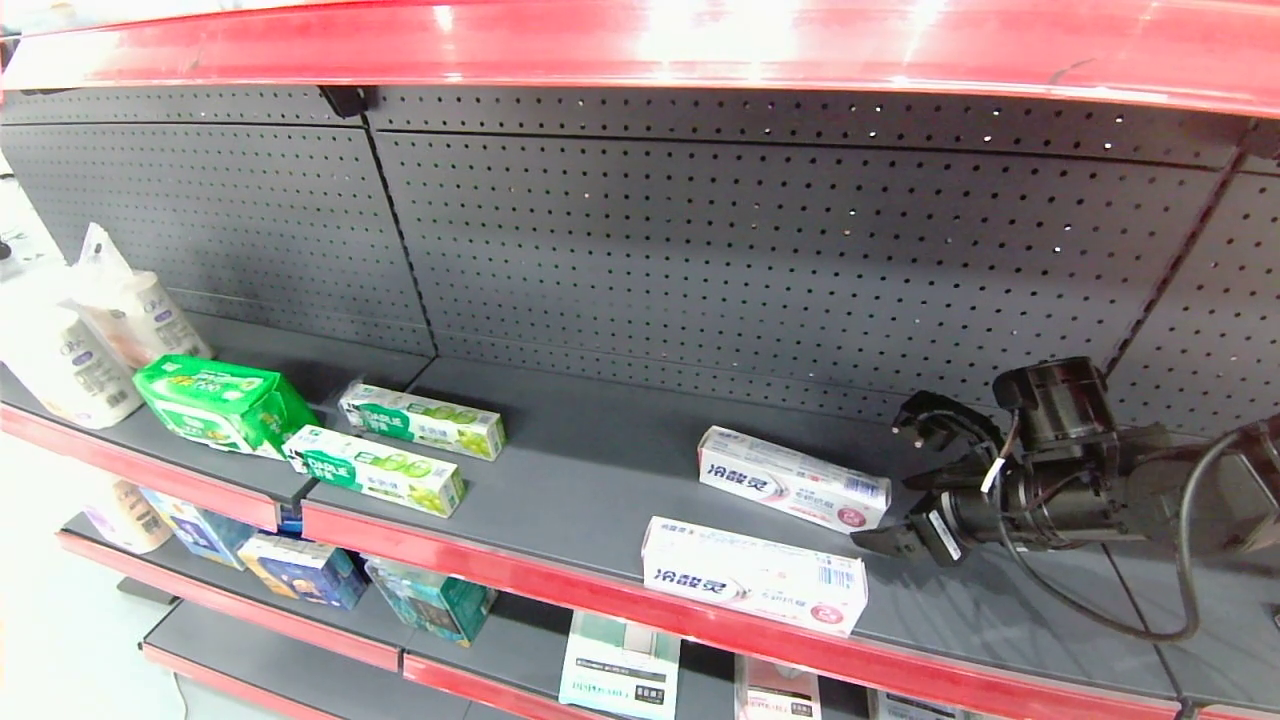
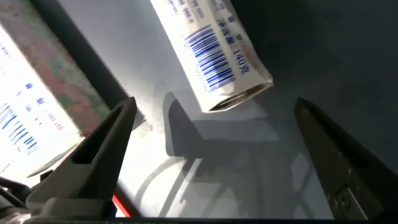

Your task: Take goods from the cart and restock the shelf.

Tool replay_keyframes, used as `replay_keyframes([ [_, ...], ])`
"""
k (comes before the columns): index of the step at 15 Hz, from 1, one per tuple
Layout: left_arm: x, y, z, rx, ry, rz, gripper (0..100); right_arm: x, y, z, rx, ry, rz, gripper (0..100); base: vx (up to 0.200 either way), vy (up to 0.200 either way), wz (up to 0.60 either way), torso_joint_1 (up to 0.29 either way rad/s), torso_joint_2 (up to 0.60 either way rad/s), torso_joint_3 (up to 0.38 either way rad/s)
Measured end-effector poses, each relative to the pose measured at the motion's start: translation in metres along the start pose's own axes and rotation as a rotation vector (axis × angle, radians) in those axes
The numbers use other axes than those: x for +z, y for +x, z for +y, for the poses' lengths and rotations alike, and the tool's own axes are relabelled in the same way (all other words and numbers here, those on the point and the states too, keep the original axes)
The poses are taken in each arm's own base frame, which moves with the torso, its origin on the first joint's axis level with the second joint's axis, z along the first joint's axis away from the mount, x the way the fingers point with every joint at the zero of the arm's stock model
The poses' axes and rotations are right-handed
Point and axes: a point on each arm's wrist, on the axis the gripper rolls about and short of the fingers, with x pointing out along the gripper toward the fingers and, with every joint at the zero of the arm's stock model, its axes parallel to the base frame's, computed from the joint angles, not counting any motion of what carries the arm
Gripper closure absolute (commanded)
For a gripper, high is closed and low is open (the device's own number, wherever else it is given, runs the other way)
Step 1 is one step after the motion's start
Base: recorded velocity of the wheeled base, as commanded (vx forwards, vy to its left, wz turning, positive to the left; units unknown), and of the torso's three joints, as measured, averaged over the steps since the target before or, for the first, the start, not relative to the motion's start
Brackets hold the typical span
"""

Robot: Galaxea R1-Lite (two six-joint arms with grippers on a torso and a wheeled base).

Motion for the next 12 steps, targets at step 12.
replay_keyframes([
  [12, 0.0, 0.0, 0.0, 0.0, 0.0, 0.0, 0, -0.006, 0.007, -0.023, -0.086, 0.01, 0.038, 0, 0.0, 0.0, 0.0, 0.0, 0.0, 0.0],
])
